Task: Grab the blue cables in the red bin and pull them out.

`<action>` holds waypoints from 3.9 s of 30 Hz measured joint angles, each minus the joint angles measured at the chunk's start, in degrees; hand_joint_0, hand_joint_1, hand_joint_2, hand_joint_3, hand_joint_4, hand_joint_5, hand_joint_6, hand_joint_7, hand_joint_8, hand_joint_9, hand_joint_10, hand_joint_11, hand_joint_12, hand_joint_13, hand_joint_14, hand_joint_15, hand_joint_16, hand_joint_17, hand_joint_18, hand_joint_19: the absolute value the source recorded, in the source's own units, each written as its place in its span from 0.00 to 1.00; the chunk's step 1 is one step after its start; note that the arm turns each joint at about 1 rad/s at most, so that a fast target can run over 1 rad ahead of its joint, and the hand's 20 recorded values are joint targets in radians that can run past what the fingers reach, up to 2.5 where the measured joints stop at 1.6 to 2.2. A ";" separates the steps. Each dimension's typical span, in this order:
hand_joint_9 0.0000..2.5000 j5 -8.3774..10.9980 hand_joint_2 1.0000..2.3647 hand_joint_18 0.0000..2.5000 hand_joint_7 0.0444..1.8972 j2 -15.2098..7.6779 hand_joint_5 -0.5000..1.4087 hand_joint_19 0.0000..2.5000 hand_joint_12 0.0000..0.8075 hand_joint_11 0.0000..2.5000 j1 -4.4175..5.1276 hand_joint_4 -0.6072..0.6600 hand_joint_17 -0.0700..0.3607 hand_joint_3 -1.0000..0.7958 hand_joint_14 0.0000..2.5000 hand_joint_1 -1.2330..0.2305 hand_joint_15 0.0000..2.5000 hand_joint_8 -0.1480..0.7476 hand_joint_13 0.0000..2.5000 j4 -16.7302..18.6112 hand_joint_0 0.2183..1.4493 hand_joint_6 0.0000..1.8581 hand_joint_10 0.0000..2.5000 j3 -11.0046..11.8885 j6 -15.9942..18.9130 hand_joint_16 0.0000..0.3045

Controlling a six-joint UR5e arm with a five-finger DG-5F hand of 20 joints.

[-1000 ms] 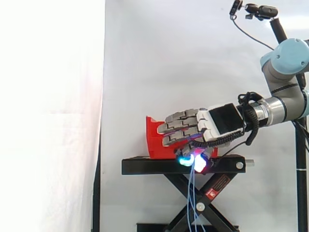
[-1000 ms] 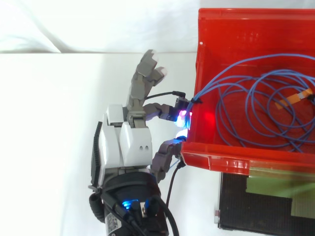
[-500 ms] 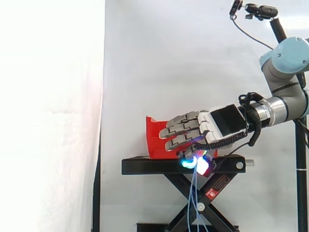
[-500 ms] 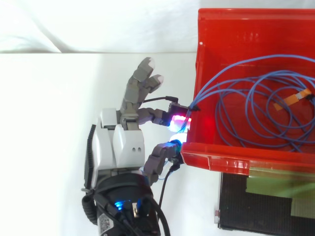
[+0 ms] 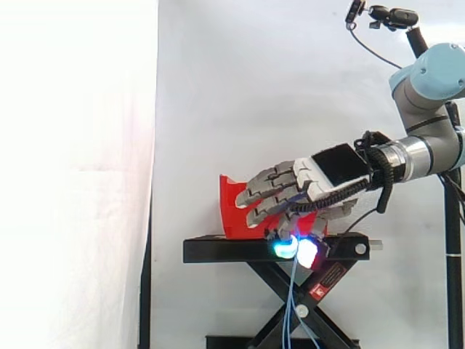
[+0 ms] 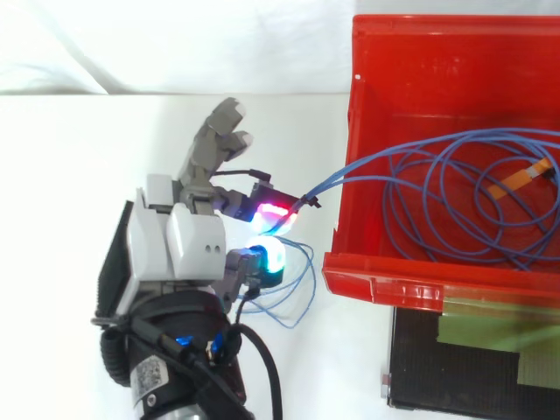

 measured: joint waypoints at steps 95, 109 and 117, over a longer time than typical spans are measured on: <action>0.25 4.98 0.00 0.15 0.32 6.41 0.66 0.18 0.40 0.16 6.79 0.60 0.39 0.00 0.00 0.33 0.11 0.44 0.17 -2.52 0.58 0.50 0.01 -0.98 125.42 0.14; 0.28 5.19 0.00 0.18 0.33 6.41 0.66 0.20 0.42 0.20 6.86 0.61 0.38 0.00 0.01 0.33 0.21 0.45 0.29 -5.39 0.59 0.50 0.01 -1.21 128.93 0.14; 0.27 5.17 0.00 0.19 0.33 6.41 0.65 0.21 0.42 0.27 6.71 0.60 0.39 0.00 0.01 0.33 0.26 0.45 0.31 -7.48 0.59 0.50 0.01 -1.22 128.85 0.14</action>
